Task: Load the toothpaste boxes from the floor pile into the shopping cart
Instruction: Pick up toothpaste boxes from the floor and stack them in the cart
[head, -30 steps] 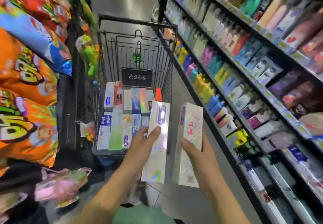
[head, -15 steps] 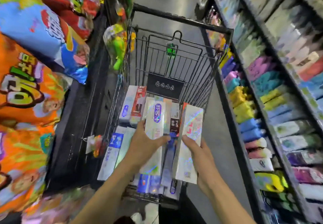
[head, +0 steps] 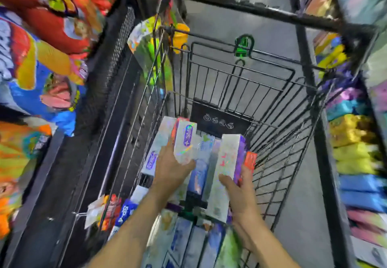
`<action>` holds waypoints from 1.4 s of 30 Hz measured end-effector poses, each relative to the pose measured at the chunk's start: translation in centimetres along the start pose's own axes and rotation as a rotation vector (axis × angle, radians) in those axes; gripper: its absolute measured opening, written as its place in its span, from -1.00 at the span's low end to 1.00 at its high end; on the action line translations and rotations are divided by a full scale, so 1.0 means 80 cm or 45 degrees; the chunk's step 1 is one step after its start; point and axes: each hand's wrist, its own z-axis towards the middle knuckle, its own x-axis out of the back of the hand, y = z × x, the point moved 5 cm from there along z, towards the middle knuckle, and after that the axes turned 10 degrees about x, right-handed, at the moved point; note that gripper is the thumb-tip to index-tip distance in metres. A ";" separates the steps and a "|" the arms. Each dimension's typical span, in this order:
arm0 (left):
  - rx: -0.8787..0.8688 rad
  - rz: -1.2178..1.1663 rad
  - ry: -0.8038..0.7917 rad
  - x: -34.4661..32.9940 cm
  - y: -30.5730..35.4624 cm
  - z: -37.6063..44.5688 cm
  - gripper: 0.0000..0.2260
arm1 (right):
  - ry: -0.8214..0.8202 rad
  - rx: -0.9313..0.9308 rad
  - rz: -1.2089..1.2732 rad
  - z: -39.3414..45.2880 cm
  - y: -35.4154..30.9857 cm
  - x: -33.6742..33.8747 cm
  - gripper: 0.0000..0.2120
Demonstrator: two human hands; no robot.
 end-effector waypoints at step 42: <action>-0.186 1.209 0.219 -0.109 -0.104 0.113 -0.06 | -0.082 0.143 -0.528 0.131 0.184 -0.052 -0.28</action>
